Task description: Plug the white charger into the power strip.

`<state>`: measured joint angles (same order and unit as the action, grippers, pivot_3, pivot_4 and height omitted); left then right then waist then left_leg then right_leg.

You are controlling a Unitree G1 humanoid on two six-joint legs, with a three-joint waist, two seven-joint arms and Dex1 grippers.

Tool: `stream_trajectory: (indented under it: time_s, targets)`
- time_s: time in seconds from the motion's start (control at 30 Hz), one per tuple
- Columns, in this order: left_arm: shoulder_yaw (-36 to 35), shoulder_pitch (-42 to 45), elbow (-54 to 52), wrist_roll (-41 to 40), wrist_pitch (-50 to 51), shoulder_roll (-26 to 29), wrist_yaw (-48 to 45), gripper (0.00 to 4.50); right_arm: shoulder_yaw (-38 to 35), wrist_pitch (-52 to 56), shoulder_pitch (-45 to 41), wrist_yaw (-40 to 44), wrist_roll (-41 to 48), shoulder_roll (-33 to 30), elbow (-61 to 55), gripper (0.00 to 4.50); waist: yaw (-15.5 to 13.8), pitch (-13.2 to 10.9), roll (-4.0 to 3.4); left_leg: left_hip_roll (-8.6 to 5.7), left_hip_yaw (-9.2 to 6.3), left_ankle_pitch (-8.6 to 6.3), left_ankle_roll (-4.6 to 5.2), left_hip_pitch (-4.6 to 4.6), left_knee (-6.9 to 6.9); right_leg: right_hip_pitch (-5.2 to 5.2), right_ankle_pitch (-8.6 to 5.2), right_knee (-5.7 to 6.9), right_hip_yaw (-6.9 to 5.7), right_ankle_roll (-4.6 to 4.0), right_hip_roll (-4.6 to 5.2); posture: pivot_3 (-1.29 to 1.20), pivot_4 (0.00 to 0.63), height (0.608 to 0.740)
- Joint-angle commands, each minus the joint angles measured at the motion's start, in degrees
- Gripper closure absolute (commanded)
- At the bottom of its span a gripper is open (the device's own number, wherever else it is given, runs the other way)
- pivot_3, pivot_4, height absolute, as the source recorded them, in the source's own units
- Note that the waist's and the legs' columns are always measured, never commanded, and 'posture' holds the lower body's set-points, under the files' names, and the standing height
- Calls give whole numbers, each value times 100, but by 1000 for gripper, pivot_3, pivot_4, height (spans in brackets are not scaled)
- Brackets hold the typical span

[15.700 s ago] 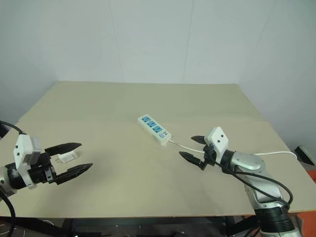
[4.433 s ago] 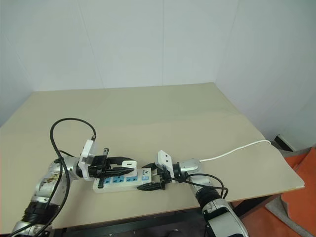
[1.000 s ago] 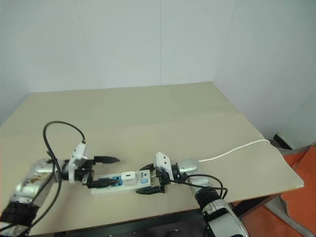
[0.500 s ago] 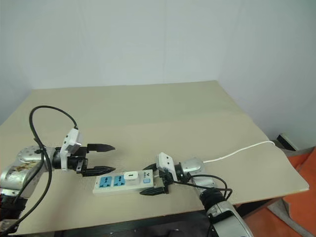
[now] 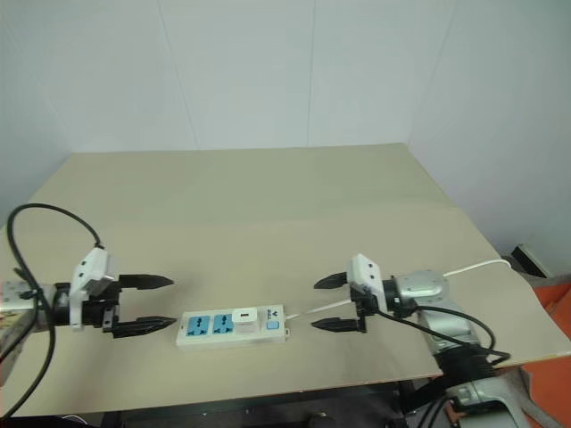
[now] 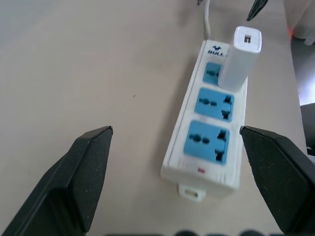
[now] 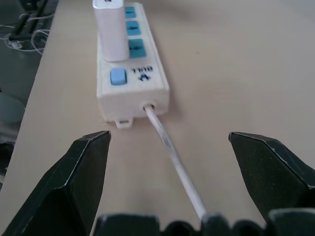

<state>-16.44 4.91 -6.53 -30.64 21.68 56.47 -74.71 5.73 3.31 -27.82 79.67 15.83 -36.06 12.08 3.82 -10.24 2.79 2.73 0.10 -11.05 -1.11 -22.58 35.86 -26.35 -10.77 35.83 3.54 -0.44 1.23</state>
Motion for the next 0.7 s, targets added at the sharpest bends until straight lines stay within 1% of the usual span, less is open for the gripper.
stream_trajectory:
  time_s: [0.03, 0.17, 0.33, 0.5, 0.7]
  targets:
    - [-741, -370, -416, -291, 151, 174, -31, 0, -379, 118, 126, -2, 269, -318, -338, 20, 0, -1, 0, 0, 2, 0, 0, 1, 0, 0, 0, 0, 0, 0, 0, 0, 150, 740]
    - [-1671, -1161, -760, -627, 631, 392, -366, 0, -680, 141, 267, -48, 314, -745, -302, 20, 14, -11, 0, 1, 4, -1, -1, 2, -1, -1, -2, -2, 0, -2, 1, 0, 150, 740]
    - [-2416, -1909, -1090, -827, 976, 367, -519, 0, -918, 180, 401, 10, 421, -1075, -351, 20, 6, -18, -1, -1, 7, -1, -2, 6, 0, -1, -2, -3, 1, -3, 6, 0, 150, 740]
    - [-2722, -2222, -1149, -737, 964, 328, -448, 0, -1032, 194, 444, 7, 519, -1241, -327, 20, 10, -21, 1, -1, 9, -2, -3, 10, 5, -1, -3, -3, 1, -3, 7, 0, 150, 740]
    - [-2725, -2238, -1240, -830, 1045, 298, -368, 0, -1043, 256, 504, -22, 540, -1237, -436, 20, 12, -21, 1, -1, 13, -2, -3, 10, 8, 0, -3, -3, 2, -3, 9, 0, 150, 740]
